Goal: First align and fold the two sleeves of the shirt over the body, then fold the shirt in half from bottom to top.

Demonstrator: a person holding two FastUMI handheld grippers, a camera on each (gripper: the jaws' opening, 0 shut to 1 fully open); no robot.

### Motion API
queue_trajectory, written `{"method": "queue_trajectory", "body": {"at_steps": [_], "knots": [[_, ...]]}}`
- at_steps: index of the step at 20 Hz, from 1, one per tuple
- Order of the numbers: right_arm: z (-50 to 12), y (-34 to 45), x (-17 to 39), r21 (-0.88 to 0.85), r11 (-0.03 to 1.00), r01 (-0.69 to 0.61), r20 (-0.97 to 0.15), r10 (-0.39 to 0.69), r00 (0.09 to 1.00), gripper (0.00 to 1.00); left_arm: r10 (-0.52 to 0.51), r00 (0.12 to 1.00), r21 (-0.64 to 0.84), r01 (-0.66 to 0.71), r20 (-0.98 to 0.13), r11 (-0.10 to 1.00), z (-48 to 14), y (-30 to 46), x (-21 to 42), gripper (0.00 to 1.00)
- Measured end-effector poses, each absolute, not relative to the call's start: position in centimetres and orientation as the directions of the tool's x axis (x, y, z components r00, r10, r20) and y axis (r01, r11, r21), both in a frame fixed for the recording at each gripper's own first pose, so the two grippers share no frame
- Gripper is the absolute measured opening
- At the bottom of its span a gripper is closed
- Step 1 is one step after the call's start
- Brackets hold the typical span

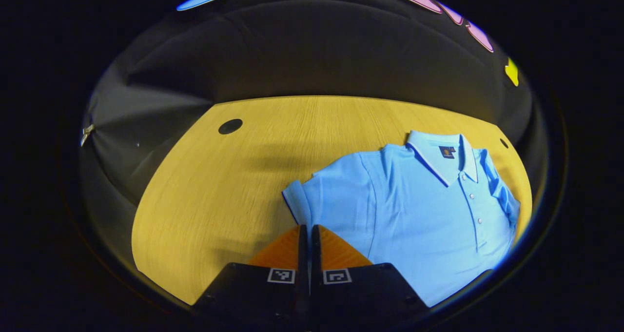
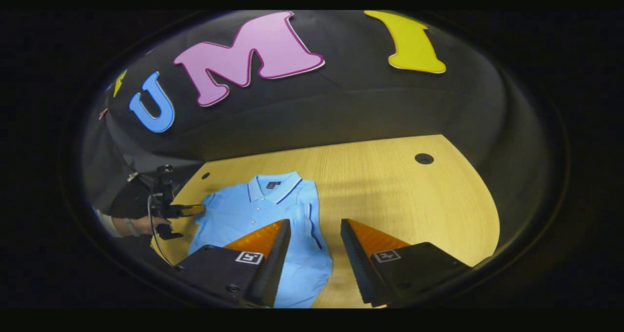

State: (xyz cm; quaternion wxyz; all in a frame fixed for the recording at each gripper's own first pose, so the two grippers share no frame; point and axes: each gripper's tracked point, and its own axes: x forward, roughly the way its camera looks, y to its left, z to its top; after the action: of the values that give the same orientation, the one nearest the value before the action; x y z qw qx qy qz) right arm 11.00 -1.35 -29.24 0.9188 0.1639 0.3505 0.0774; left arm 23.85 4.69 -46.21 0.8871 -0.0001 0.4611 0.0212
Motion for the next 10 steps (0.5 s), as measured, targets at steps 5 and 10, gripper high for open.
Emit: {"method": "queue_trajectory", "body": {"at_steps": [5,10], "knots": [[-29.3,-2.5,10.3,0.355,0.935,0.002,-0.621,0.234,0.748,0.66,-0.105,0.647,-0.100,0.044,-0.755,0.994,-41.4,1.2,24.4,0.07],[-29.1,-1.9,9.9,0.355,0.935,-0.016,-0.614,0.246,0.750,0.66,-0.260,0.585,-0.178,0.195,-0.768,0.965,-41.2,-4.6,22.6,0.06]]}}
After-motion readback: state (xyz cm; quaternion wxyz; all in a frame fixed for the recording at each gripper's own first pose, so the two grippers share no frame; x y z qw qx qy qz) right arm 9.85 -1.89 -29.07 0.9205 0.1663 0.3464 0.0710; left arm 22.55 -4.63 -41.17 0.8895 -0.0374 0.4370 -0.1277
